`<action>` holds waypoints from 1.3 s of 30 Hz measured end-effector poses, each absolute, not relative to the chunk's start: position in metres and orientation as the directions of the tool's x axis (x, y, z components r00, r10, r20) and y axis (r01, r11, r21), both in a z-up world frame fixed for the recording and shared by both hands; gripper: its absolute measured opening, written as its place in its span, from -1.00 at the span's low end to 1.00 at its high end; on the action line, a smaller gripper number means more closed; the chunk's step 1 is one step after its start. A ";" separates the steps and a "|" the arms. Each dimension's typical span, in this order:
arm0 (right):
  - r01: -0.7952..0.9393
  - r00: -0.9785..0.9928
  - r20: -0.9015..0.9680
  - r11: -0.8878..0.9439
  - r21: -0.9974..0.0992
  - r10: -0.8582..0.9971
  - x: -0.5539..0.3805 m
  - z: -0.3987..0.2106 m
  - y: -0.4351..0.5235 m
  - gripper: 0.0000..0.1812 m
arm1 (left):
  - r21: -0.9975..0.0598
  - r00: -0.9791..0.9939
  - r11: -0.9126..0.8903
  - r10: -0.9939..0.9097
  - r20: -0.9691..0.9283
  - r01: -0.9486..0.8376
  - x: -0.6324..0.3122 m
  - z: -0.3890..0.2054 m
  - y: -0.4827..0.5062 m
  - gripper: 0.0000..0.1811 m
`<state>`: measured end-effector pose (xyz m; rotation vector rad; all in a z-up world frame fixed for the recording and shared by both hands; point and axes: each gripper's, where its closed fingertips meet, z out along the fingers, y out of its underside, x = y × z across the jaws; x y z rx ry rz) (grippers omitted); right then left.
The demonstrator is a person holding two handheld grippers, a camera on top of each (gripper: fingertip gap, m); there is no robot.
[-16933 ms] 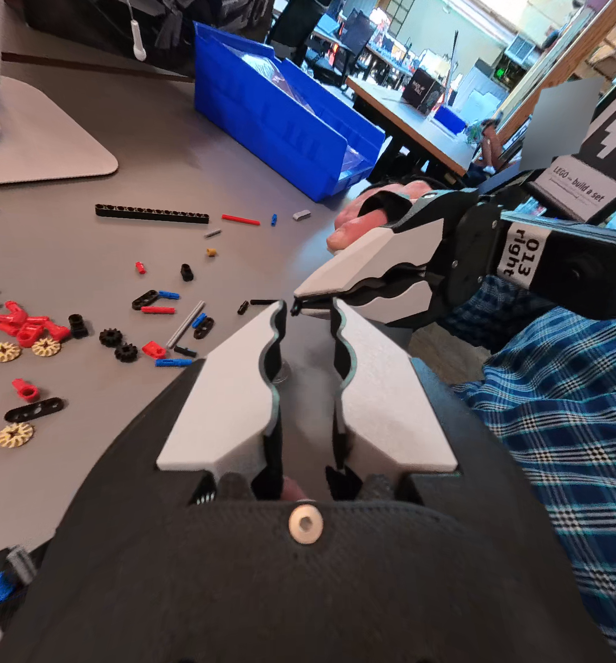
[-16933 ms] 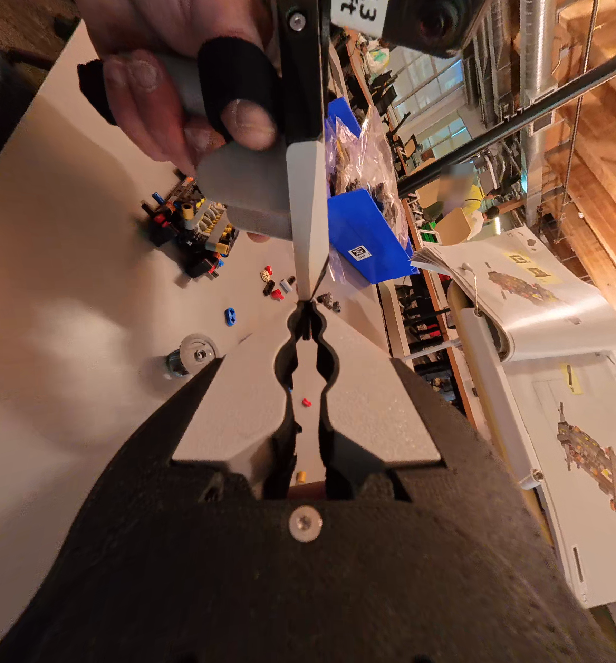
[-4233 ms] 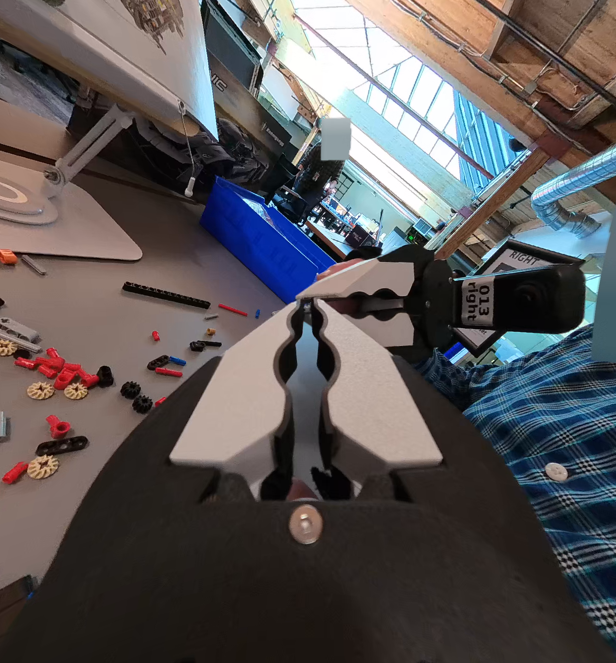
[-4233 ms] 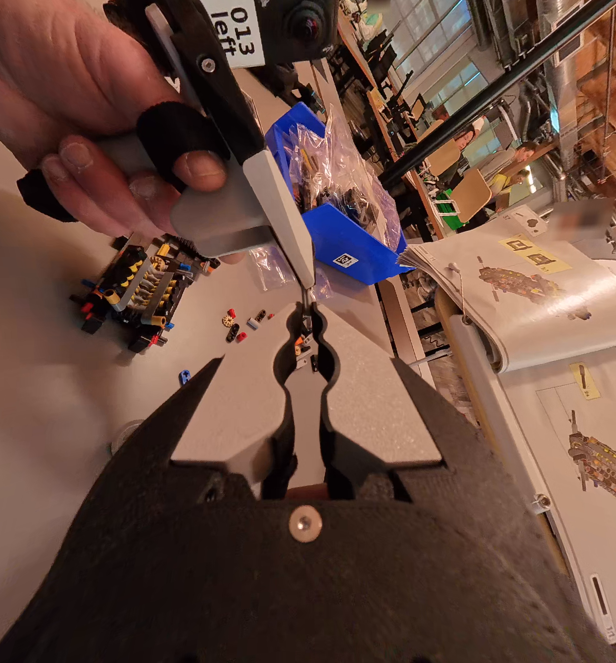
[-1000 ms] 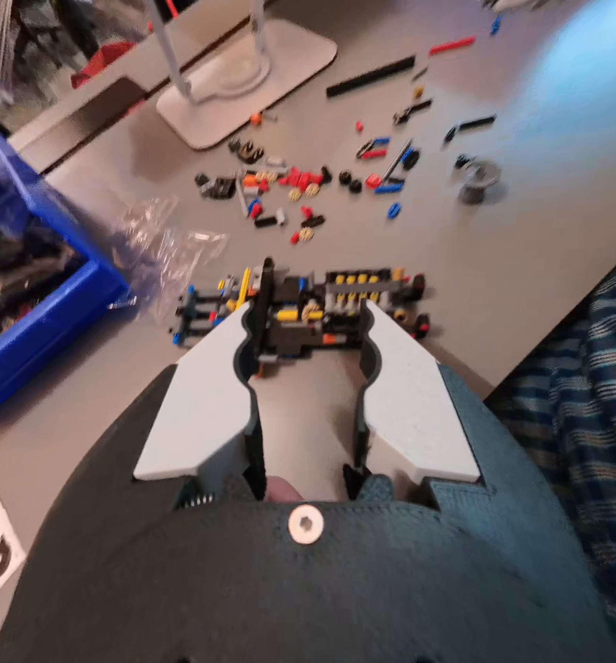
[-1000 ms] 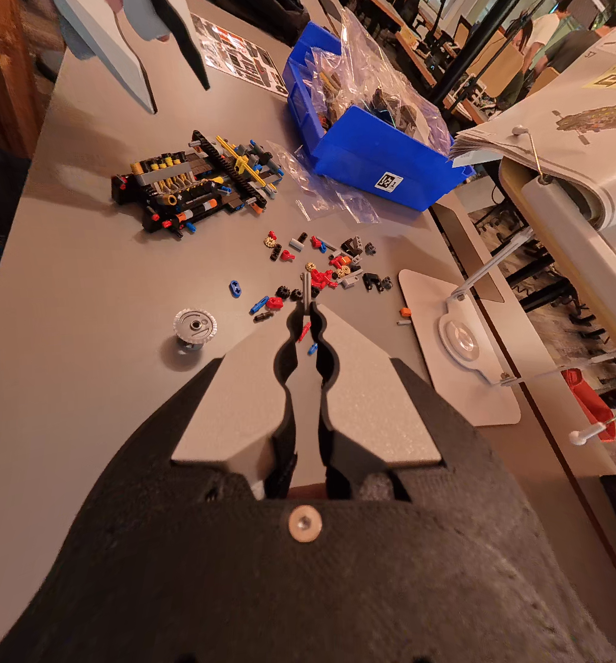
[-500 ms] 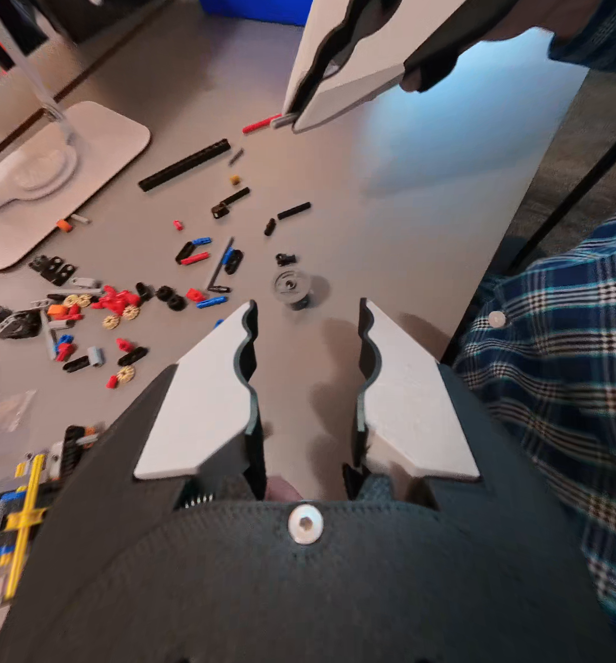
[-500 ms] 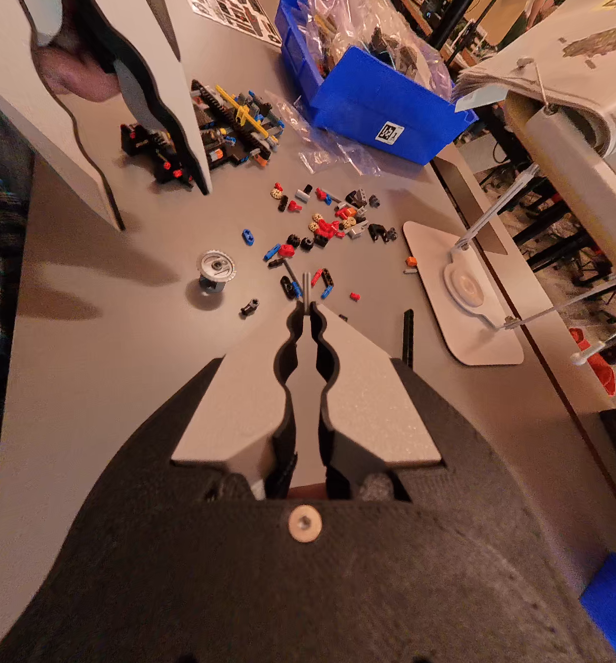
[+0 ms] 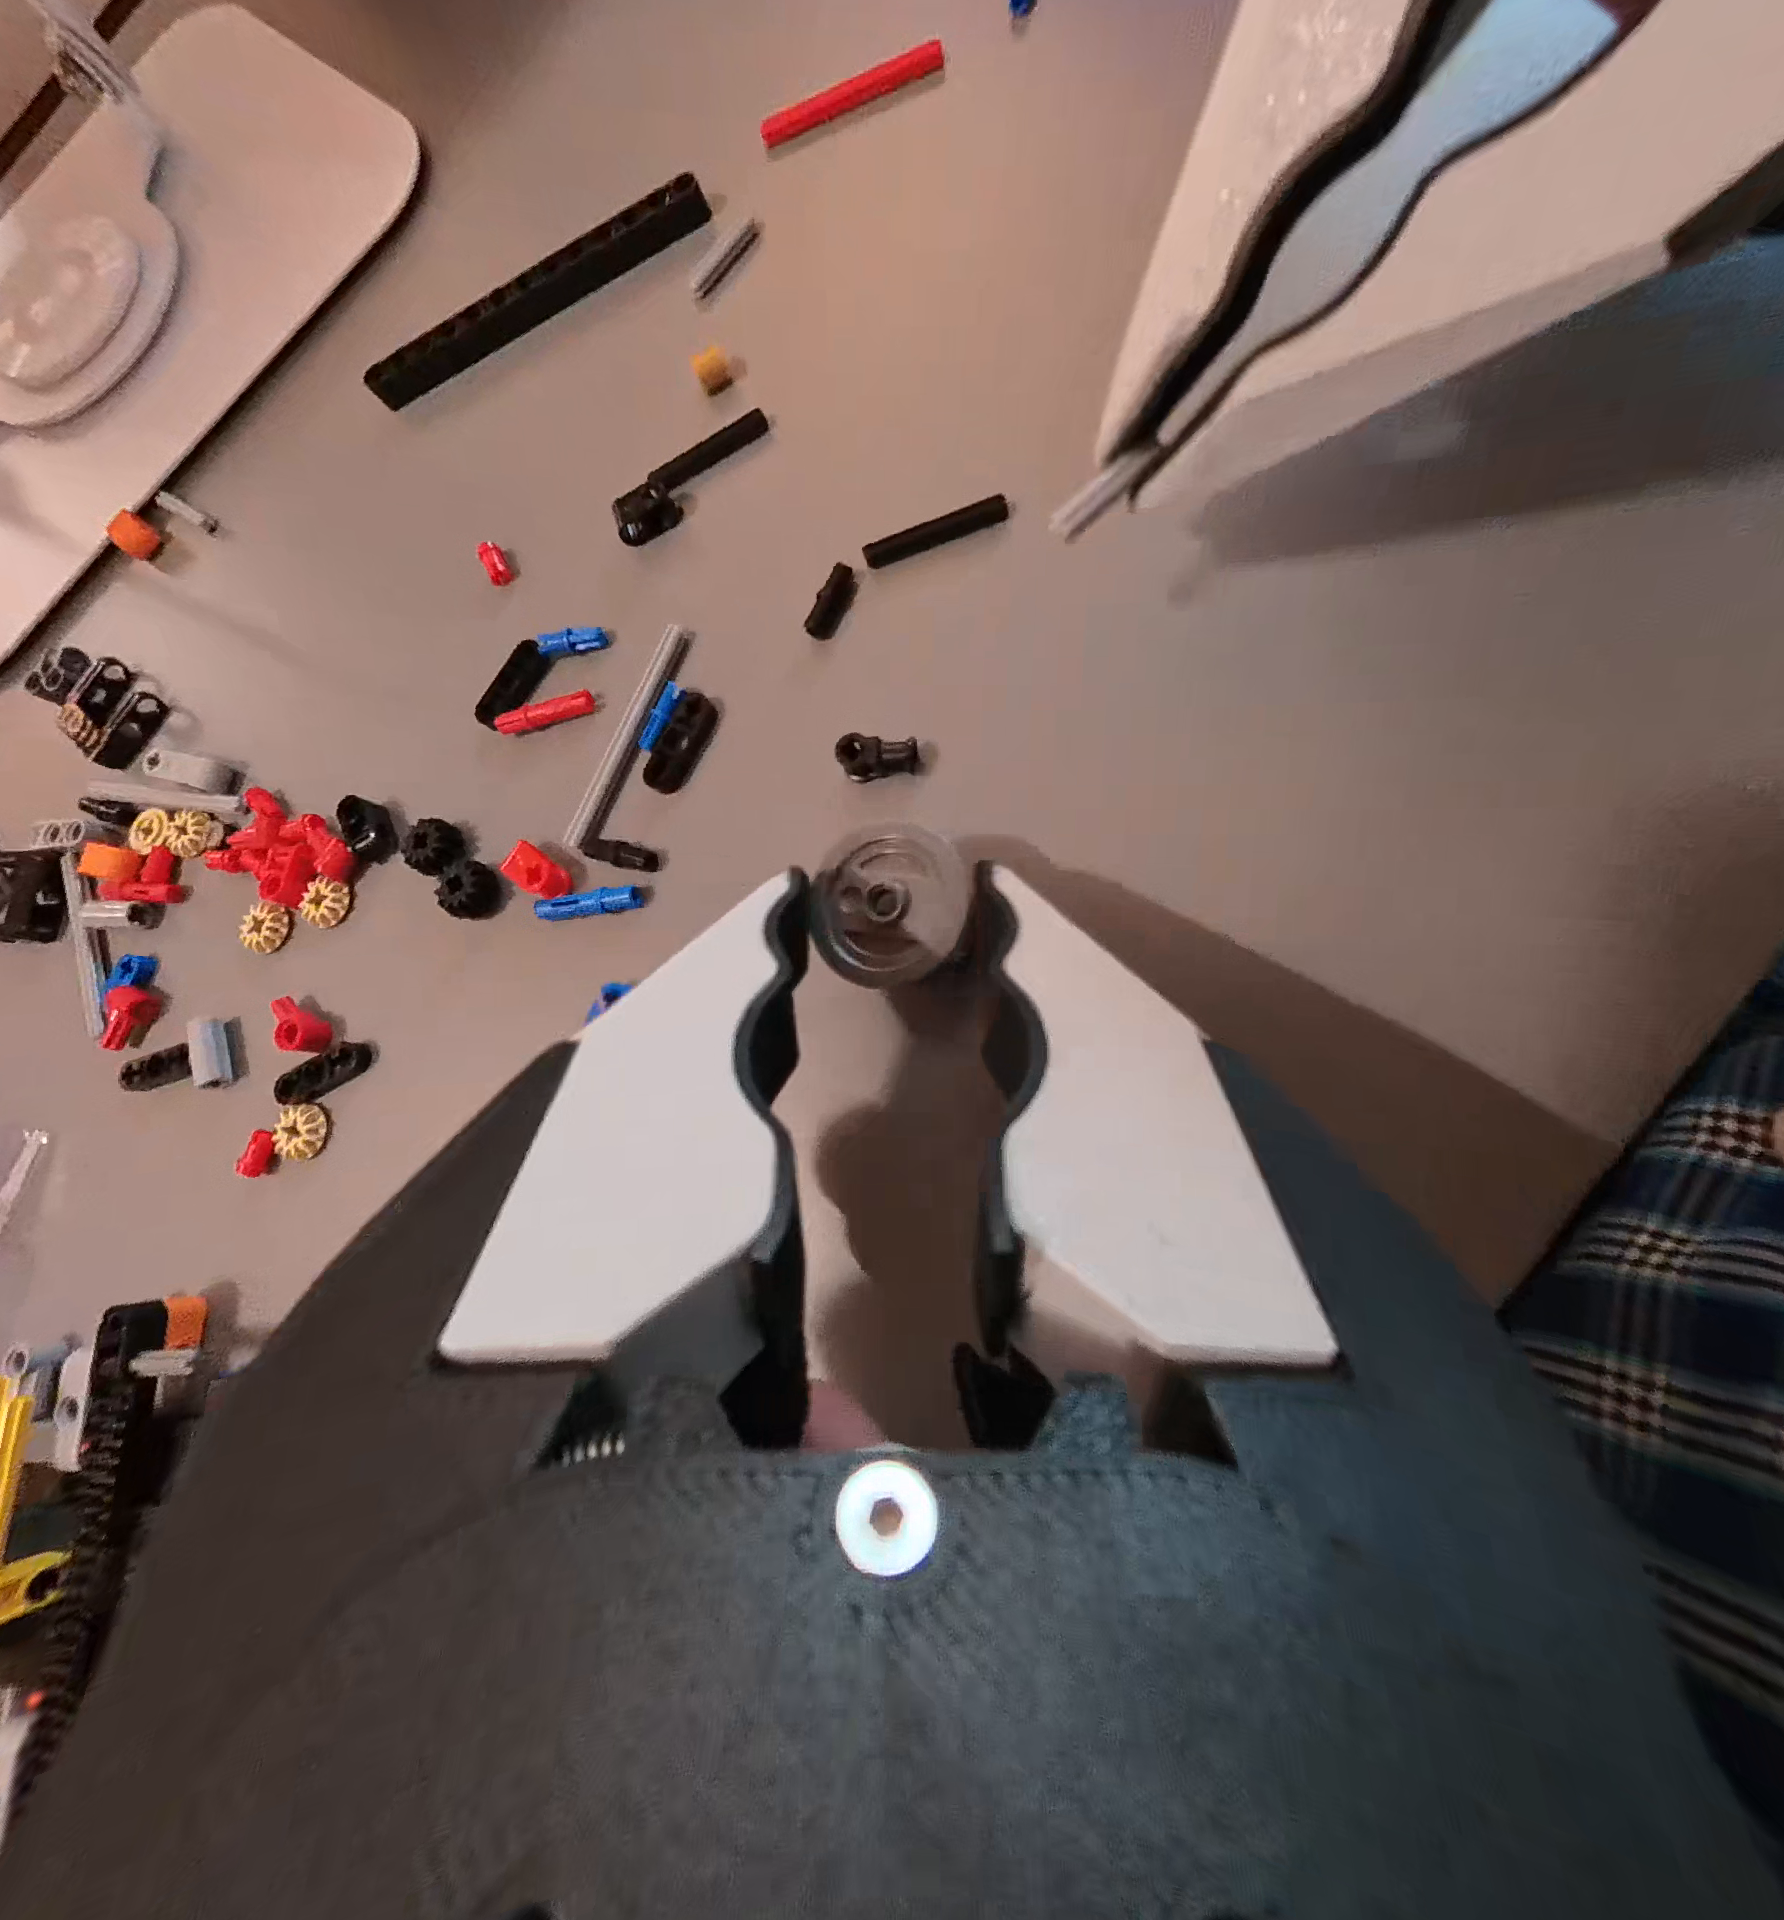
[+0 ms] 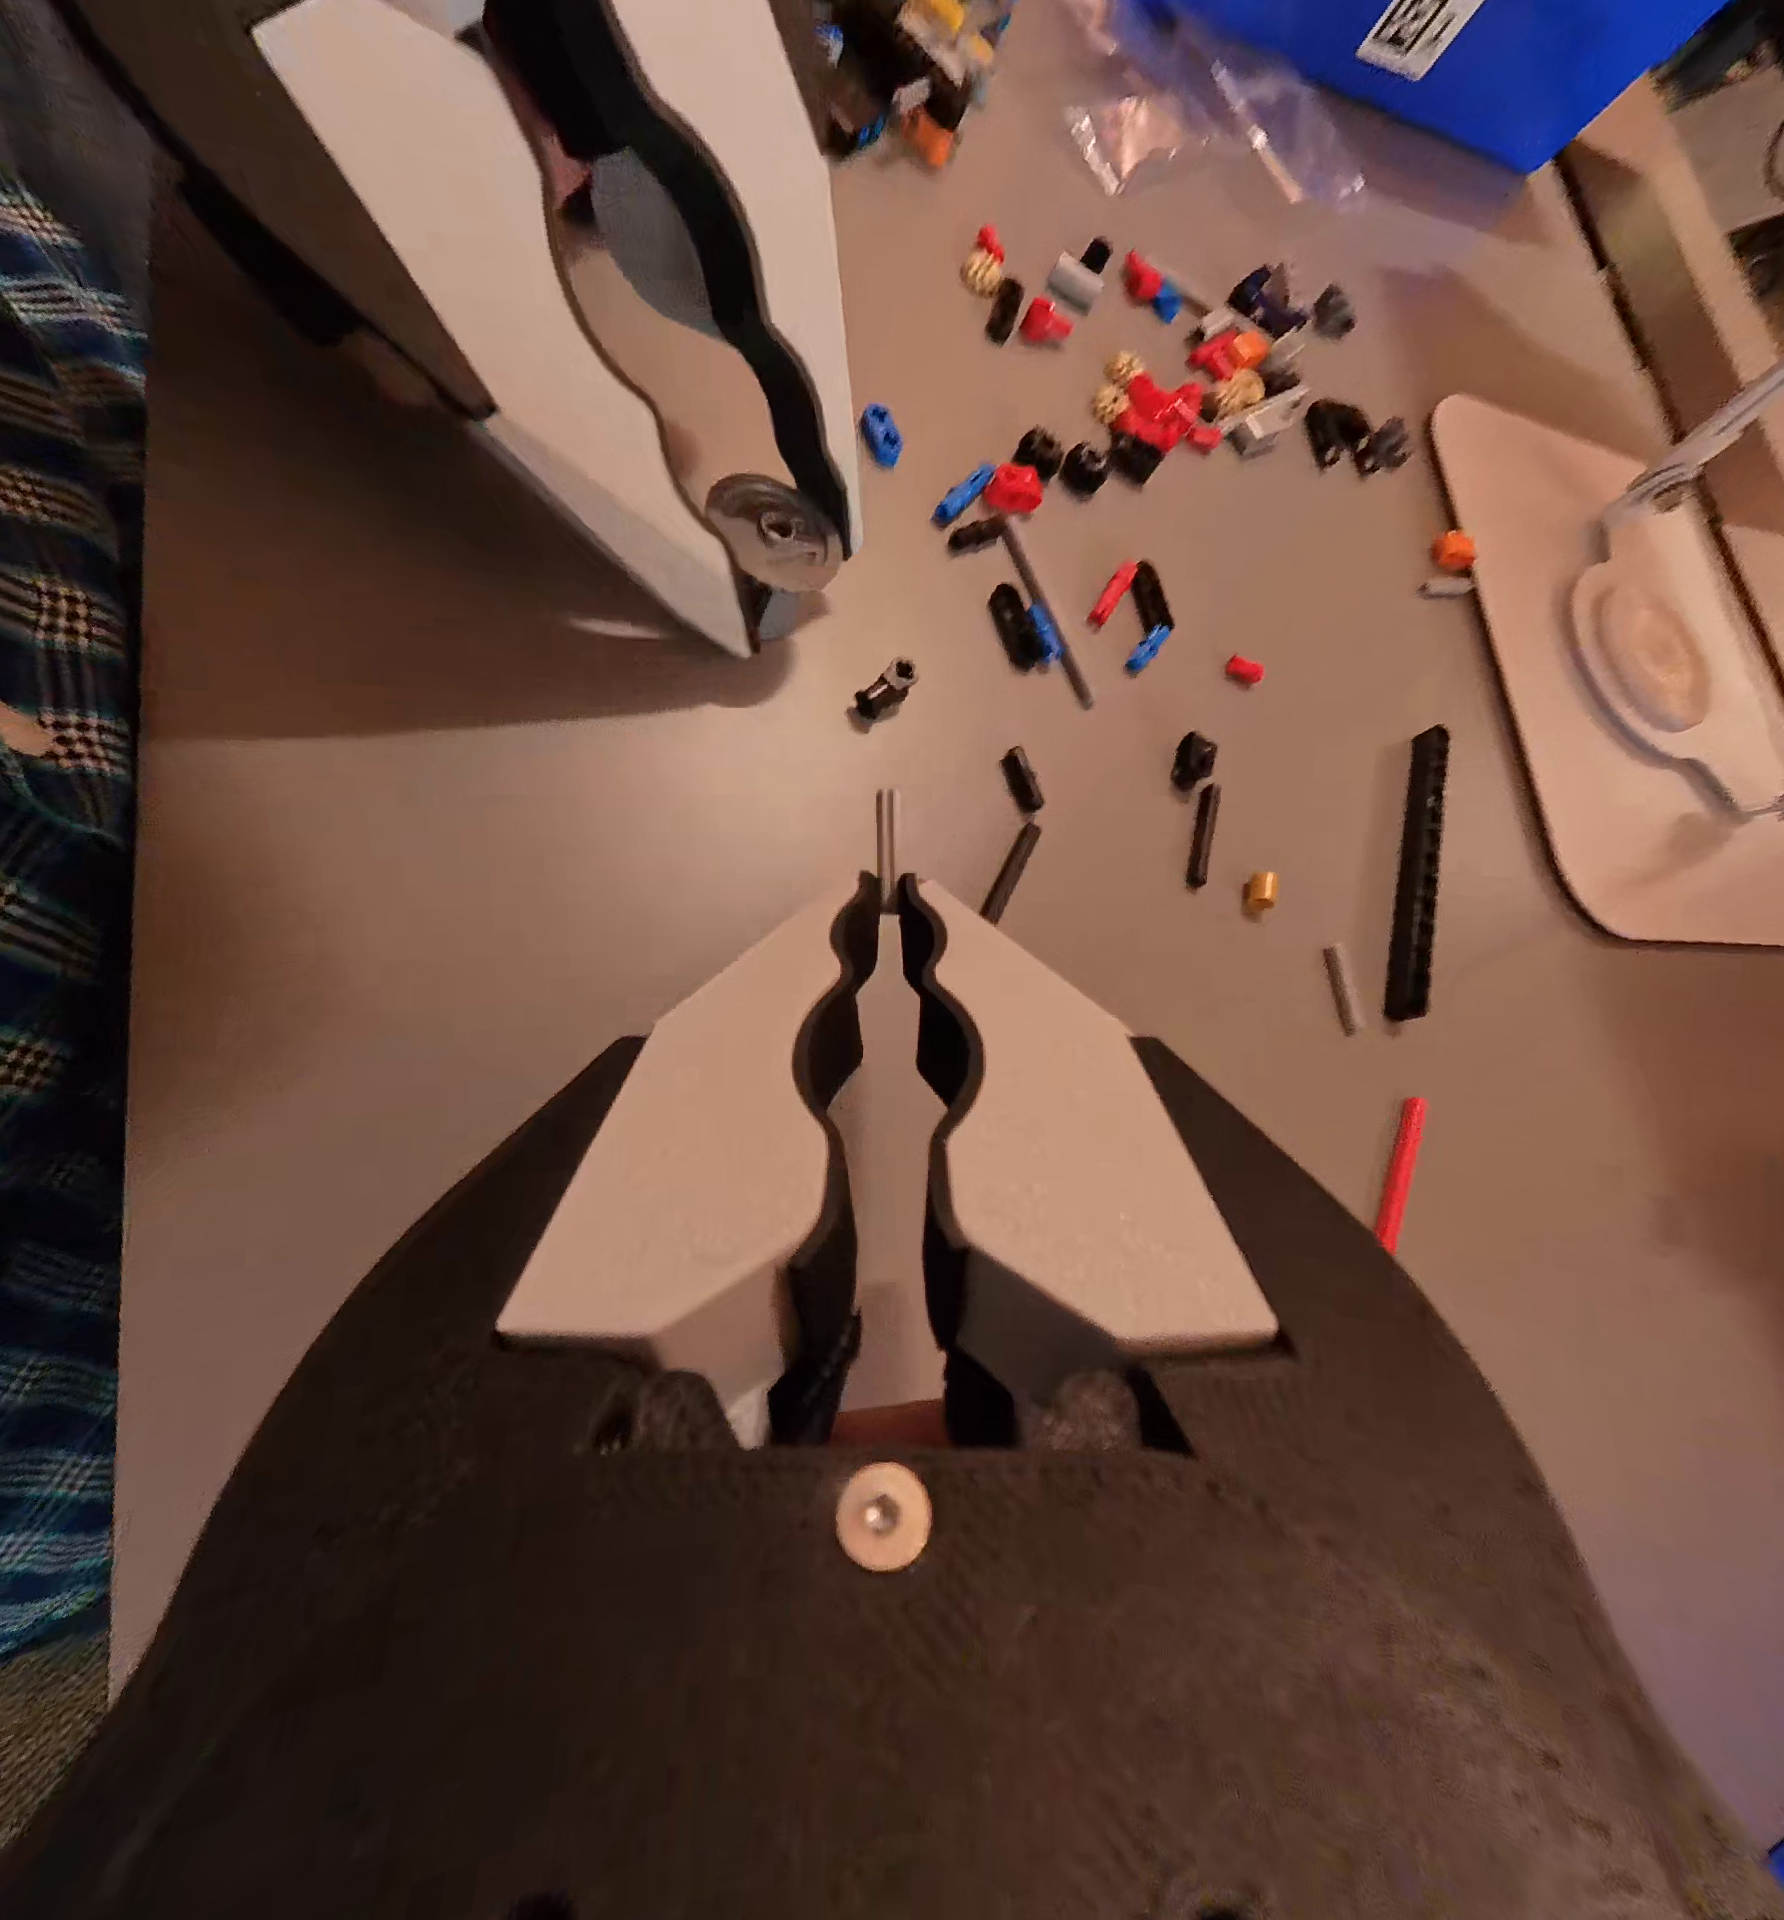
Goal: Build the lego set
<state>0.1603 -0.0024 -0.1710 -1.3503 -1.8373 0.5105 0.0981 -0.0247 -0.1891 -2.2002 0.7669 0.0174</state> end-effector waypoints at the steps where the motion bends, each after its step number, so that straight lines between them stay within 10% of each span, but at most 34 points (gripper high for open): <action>1: 0.628 -0.132 0.335 0.341 -0.700 0.933 0.160 -0.176 -0.003 -0.98 | -0.684 0.820 -0.506 -0.514 -0.251 -0.526 0.098 -0.189 -0.024 -0.69; 23: 0.585 -0.061 0.188 0.187 -0.789 0.980 0.130 -0.148 0.014 -0.92 | -0.924 0.878 -0.364 -0.398 0.267 0.116 0.077 -0.108 -0.016 -0.71; 29: 0.377 -0.062 0.314 0.314 -0.872 0.947 0.090 -0.086 -0.003 -0.80 | -0.788 0.652 -0.291 -0.446 0.613 0.542 0.050 -0.063 -0.017 -0.71; 39: 0.293 -0.052 0.623 0.608 -0.738 0.781 0.039 -0.062 -0.031 -0.69 | -0.637 0.479 -0.338 -0.445 0.757 0.693 0.048 -0.053 -0.015 -0.71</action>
